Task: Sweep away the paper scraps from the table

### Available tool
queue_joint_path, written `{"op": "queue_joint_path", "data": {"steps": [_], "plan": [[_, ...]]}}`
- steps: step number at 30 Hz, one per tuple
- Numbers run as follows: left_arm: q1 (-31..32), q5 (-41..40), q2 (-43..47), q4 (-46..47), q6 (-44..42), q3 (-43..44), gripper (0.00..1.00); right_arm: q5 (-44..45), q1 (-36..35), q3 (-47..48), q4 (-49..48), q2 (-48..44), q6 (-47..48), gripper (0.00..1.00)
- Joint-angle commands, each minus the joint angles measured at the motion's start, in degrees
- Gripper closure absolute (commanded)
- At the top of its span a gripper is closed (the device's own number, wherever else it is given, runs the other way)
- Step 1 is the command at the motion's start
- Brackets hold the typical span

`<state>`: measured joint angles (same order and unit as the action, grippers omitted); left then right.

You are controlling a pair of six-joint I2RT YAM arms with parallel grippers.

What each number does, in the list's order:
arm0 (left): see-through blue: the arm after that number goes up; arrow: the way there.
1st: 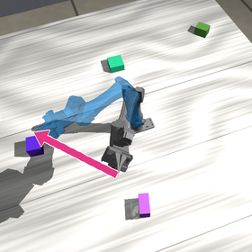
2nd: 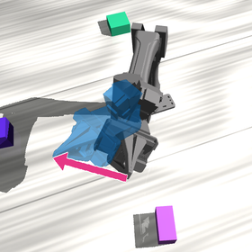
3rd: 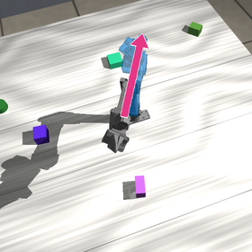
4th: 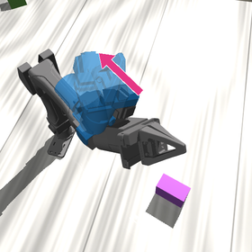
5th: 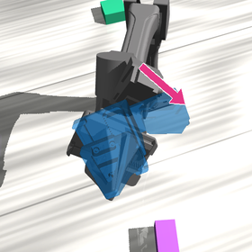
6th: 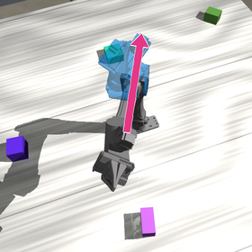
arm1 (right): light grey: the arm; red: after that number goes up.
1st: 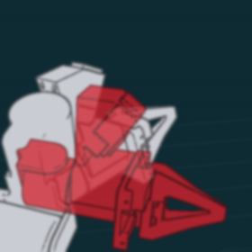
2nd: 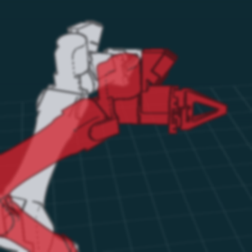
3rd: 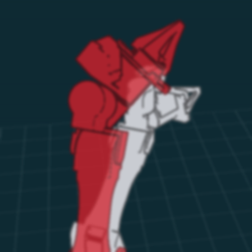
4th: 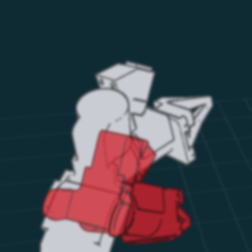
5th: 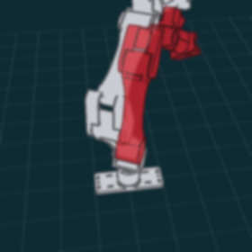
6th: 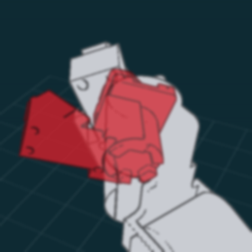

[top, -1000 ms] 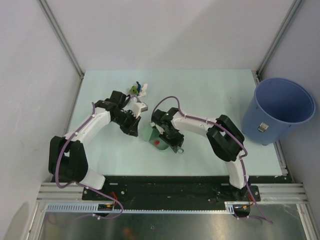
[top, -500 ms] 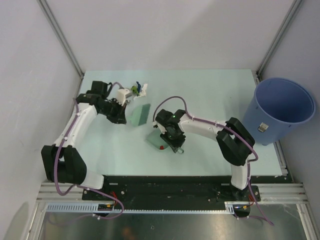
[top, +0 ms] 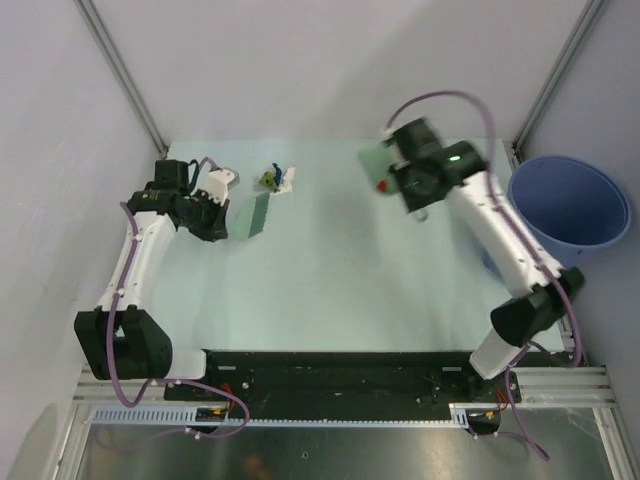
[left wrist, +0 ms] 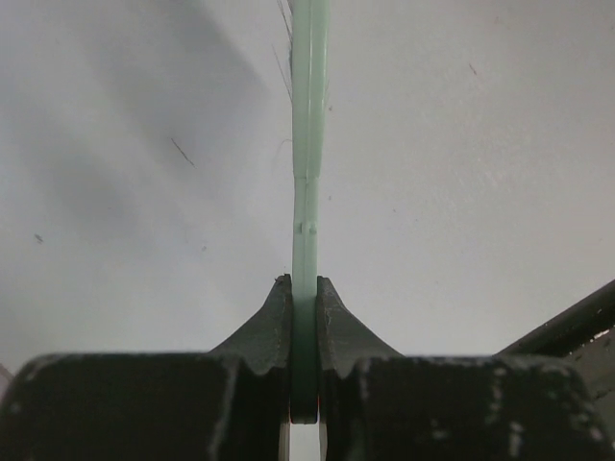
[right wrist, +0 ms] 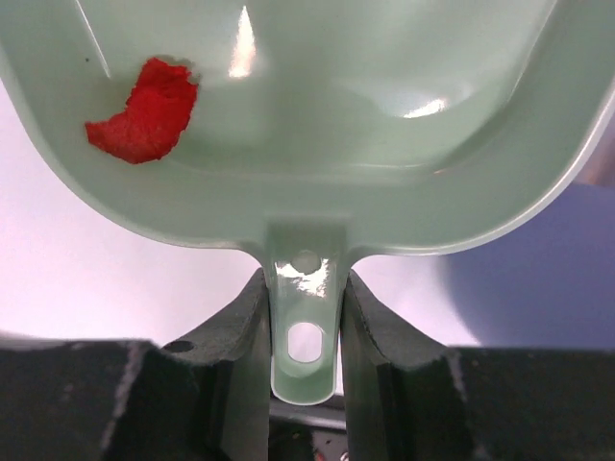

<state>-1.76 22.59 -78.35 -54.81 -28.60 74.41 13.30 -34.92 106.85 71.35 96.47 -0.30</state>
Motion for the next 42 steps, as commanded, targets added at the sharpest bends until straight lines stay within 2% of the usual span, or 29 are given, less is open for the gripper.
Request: {"op": "queue_joint_path", "data": {"steps": [1, 4, 6, 7, 9, 10, 13, 16, 19, 25, 29, 34, 42], "plan": [[-0.09, 0.26, 2.06, 0.66, -1.46, -1.72, 1.0, 11.65, 12.83, 5.83, 8.81, -9.09, 5.64, 1.0], [0.0, -0.09, 2.23, 0.84, -1.37, -1.9, 1.0, 18.67, 23.29, 3.11, 7.32, -15.66, 11.52, 1.0], [-0.09, -0.44, 2.32, 0.84, -1.55, -1.64, 1.0, 24.82, 27.69, -3.44, 0.92, -20.41, 16.53, 1.0], [0.0, -0.44, 2.41, 0.84, -1.55, -1.55, 1.0, 26.85, 30.84, -6.97, -2.93, -25.75, 24.99, 1.0], [0.0, -0.79, 2.06, 0.75, -1.63, -1.03, 1.0, 31.69, 32.36, -16.43, -16.2, -31.92, 34.69, 1.0], [-0.09, -0.97, 1.88, 0.75, -1.63, -0.76, 1.0, 33.79, 33.59, -18.84, -24.25, -36.65, 43.27, 1.0], [0.0, -0.97, 1.18, 0.75, -1.46, 0.03, 1.0, 38.62, 38.93, -23.87, -31.87, -40.12, 56.57, 1.0], [0.0, 0.08, 0.65, 0.75, -0.93, 0.91, 1.0, 39.88, 44.13, -27.3, -32.51, -40.3, 66.17, 1.0], [0.0, 0.96, 0.65, 0.75, -0.67, 1.52, 1.0, 36.98, 44.41, -28.01, -32.42, -40.57, 67.44, 1.0], [-0.09, 3.77, 1.18, 0.75, -2.51, 1.61, 1.0, 36.09, 45.82, -28.1, -30.67, -34.25, 70.43, 1.0], [0.0, 6.32, -0.14, 0.93, -2.95, 2.05, 1.0, 39.08, 44.32, -28.1, -23.64, -30.64, 67.72, 1.0], [0.09, 10.1, -0.41, 0.93, -3.21, 2.05, 1.0, 37.42, 44.59, -28.71, -15.74, -29.67, 61.74, 1.0], [0.09, 8.88, 1.09, 0.93, -5.5, 0.82, 1.0, 35.75, 43.79, -31.7, -15.1, -26.86, 62.52, 1.0]]}}
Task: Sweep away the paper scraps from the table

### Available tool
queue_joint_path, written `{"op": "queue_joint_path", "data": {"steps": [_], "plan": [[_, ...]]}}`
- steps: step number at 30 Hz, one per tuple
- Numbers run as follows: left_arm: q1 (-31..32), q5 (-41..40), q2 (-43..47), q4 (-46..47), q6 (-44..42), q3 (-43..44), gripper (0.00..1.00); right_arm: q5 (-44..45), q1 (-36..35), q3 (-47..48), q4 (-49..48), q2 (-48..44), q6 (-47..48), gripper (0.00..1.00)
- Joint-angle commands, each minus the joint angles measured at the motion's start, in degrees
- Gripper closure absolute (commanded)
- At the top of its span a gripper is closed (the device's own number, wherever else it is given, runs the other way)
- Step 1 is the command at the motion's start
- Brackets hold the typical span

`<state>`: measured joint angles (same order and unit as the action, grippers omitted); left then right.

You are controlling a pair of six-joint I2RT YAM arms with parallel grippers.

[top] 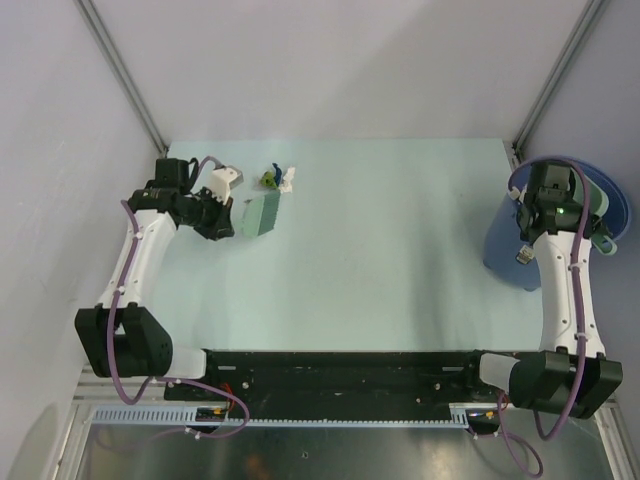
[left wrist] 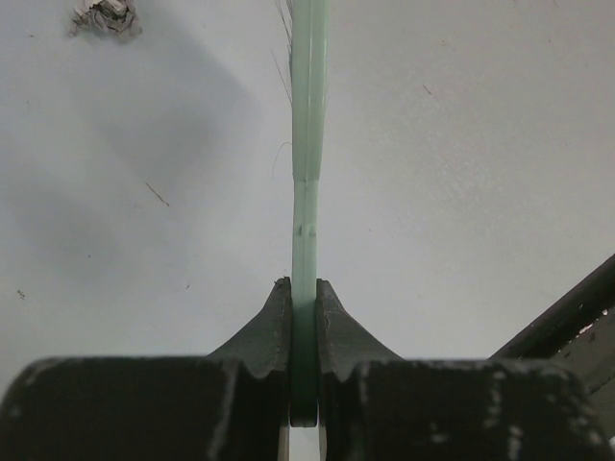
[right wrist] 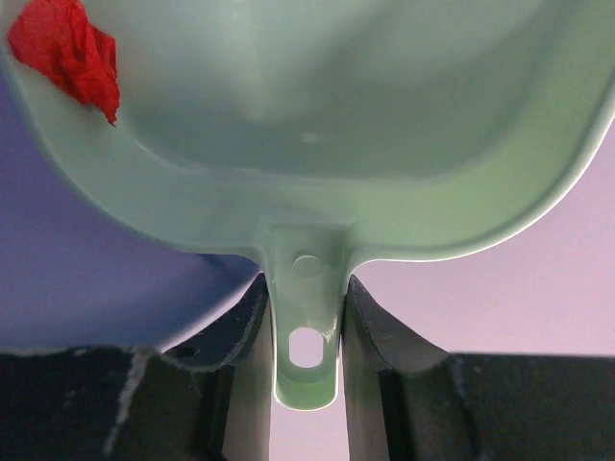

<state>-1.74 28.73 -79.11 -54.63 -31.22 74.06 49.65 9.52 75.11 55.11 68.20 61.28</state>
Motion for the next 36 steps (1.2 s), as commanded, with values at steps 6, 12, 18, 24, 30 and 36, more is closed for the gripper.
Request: {"op": "queue_joint_path", "data": {"steps": [6, 12, 18, 24, 30, 36], "plan": [[-0.02, 1.77, 2.73, 0.75, -3.93, 0.12, 1.0, -4.2, -2.75, 0.21, 5.61, 6.24, -0.45, 1.0], [-0.11, 1.06, 2.91, 0.75, -3.49, 0.82, 1.0, -11.4, -3.72, 1.44, 6.41, 7.82, 0.16, 1.0], [-0.02, 1.06, 2.82, 0.75, -2.18, 1.7, 1.0, -23.97, -1.88, 7.58, 4.39, 8.35, -4.14, 1.0], [-0.02, 0.8, 3.0, 0.75, -1.82, 2.23, 1.0, -32.31, -0.73, 12.68, 2.81, 11.68, -7.3, 1.0], [-0.02, -0.52, 3.96, 0.76, -2.35, 1.79, 1.0, -33.91, -2.31, 15.67, 3.6, 15.29, -7.57, 1.0], [-0.02, -0.69, 3.79, 0.75, -1.91, 1.79, 1.0, -34.98, -6.26, 17.88, 3.69, 18.01, -7.49, 1.0]]}}
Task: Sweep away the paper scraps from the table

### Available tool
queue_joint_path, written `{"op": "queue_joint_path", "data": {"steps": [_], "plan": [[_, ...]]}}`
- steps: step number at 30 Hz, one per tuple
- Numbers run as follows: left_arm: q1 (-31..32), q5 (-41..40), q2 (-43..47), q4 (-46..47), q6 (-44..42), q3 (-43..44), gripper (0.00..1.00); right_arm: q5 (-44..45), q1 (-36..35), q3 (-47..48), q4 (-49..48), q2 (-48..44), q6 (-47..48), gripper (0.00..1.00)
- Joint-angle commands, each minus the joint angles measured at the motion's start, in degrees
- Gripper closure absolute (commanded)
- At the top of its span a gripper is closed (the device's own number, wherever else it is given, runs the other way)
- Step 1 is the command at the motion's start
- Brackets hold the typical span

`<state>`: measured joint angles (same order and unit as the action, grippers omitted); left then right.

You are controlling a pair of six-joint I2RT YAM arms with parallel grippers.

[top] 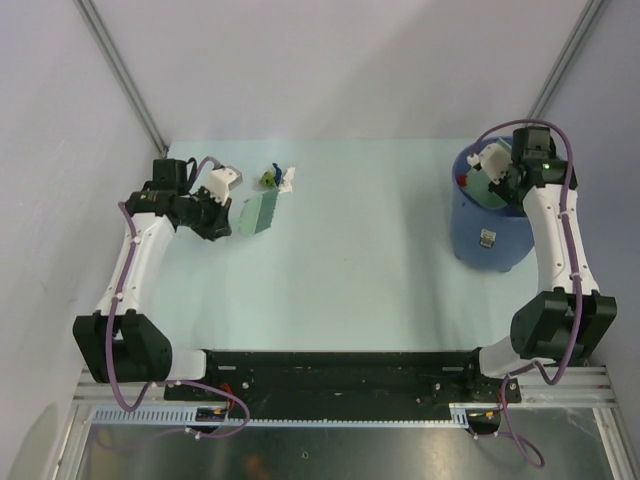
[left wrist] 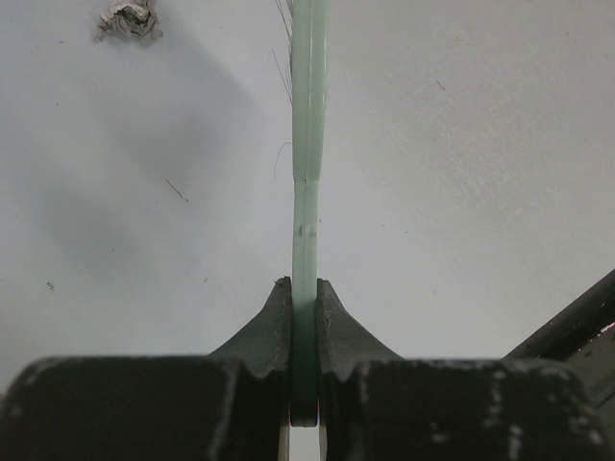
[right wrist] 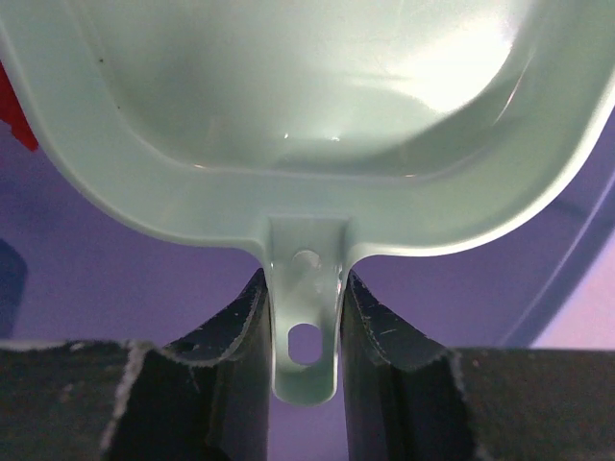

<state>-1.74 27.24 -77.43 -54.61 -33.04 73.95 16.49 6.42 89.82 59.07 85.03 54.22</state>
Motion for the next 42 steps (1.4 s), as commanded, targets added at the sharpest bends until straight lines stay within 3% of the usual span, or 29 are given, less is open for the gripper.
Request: {"op": "queue_joint_path", "data": {"steps": [1, 4, 8, 14, 19, 30, 33, 35, 36, 37, 39, 40, 42], "plan": [[-0.02, 0.71, 2.11, 0.73, -0.19, 1.98, 1.0, 0.71, -4.03, 3.34, -0.7, 1.45, -0.25, 1.0], [-0.02, 0.62, 1.93, 0.73, 0.34, 2.33, 1.0, 4.5, -6.24, 5.71, -2.9, 2.85, -0.86, 1.0], [-0.02, 0.44, 2.19, 0.73, 0.78, 2.51, 1.0, 18.64, -7.82, 6.69, -6.58, 2.6, 3.07, 1.0], [-0.02, 0.53, 1.58, 0.73, 1.57, 3.39, 1.0, 32.8, -8.0, -0.87, -15.03, -3.38, 20.9, 1.0], [-0.02, 0.53, 1.66, 0.65, 1.92, 4.36, 1.0, 35.53, -7.21, -4.13, -19.24, -6.98, 32.34, 1.0], [-0.02, 0.35, 1.23, 0.73, 2.54, 4.8, 1.0, 31.76, -4.04, -9.31, -28.56, -15.33, 39.74, 1.0], [0.07, 0.35, 1.84, 0.73, 2.54, 4.45, 1.0, 30.62, -6.22, -8.96, -35.67, -16.56, 35.46, 1.0], [0.07, 0.27, 1.84, 0.73, 2.89, 4.18, 1.0, 30.1, -10.09, -7.22, -35.53, -16.74, 30.11, 1.0], [-0.02, 0.27, 1.67, 0.73, 3.15, 4.36, 1.0, 29.31, -13.33, -2.07, -32.73, -16.4, 25.63, 1.0], [-0.02, 0.35, 1.41, 0.73, 3.33, 4.36, 1.0, 25.82, -15.19, 1.11, -24.09, -14.74, 14.1, 1.0], [-0.02, 0.44, 1.32, 0.73, 4.03, 4.62, 1.0, 20.28, -18.18, 9.36, -16.83, -12.8, 4.54, 1.0], [-0.02, 0.44, 1.14, 0.73, 4.47, 4.53, 1.0, 19.73, -22.89, 10.54, -12.36, -11.31, -1.68, 1.0], [-0.02, 0.53, 1.05, 0.73, 4.82, 4.45, 1.0, 20.94, -29.23, 10.2, -10.91, -10.24, -5.24, 1.0]]}}
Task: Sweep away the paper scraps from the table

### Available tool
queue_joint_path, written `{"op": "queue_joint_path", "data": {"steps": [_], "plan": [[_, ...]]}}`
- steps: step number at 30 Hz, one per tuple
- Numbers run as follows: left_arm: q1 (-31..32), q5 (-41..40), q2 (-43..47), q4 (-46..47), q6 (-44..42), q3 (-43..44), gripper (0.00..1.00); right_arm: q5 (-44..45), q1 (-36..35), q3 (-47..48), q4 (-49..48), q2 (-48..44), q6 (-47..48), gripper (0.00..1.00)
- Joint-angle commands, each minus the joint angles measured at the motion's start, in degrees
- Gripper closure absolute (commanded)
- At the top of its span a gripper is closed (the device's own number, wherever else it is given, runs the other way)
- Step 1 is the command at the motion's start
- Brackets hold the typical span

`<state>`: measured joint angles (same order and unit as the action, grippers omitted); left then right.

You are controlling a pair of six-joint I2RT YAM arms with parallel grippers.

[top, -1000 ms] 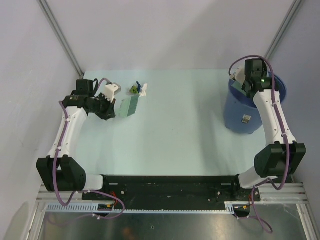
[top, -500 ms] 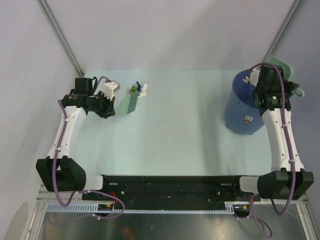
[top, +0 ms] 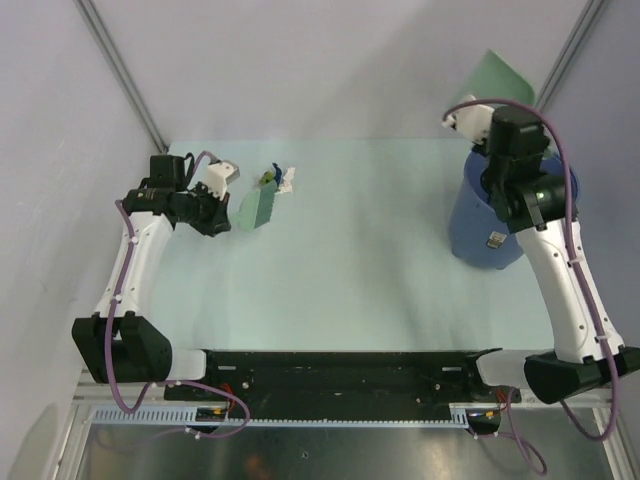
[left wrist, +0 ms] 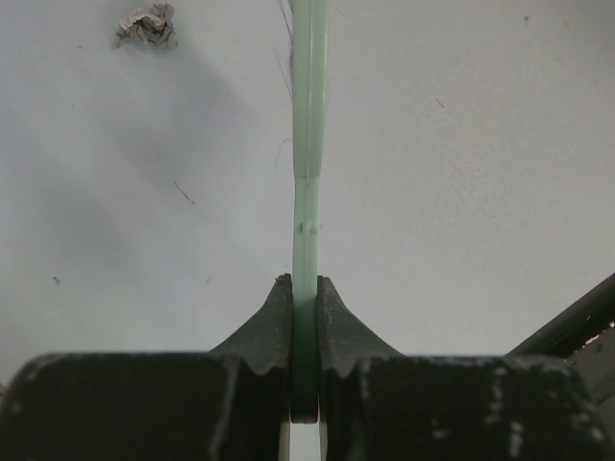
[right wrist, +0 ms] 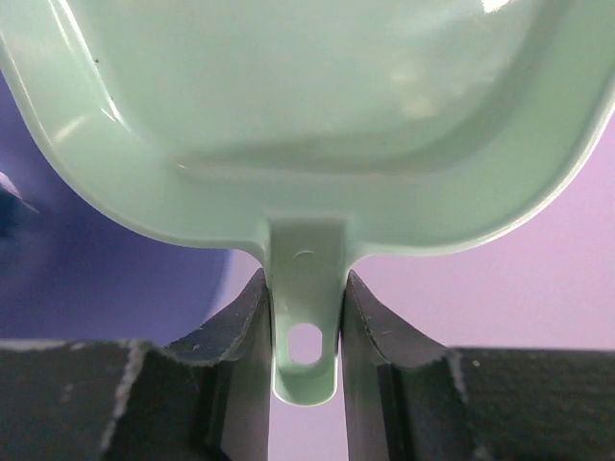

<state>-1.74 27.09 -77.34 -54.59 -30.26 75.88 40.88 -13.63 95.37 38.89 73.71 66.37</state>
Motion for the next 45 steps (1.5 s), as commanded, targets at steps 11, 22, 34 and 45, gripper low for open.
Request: {"op": "queue_joint_path", "data": {"steps": [11, 22, 34, 45], "plan": [[-0.11, -4.06, 1.67, 1.24, 3.28, 0.41, 1.0, -35.12, -29.52, -7.9, 10.51, 21.1, -53.68, 1.0], [-0.02, -6.17, 0.0, 1.94, 4.33, 0.77, 1.0, -37.72, -32.25, -17.33, 2.15, 35.27, -59.34, 0.96], [-0.02, -6.35, 0.52, 2.12, 3.89, 0.24, 1.0, -35.09, -34.0, -18.81, 0.4, 30.98, -60.13, 0.0], [-0.02, -5.56, 0.97, 2.2, 3.01, -0.47, 1.0, -40.17, -33.83, -54.66, -37.21, -0.84, -69.96, 0.0]]}}
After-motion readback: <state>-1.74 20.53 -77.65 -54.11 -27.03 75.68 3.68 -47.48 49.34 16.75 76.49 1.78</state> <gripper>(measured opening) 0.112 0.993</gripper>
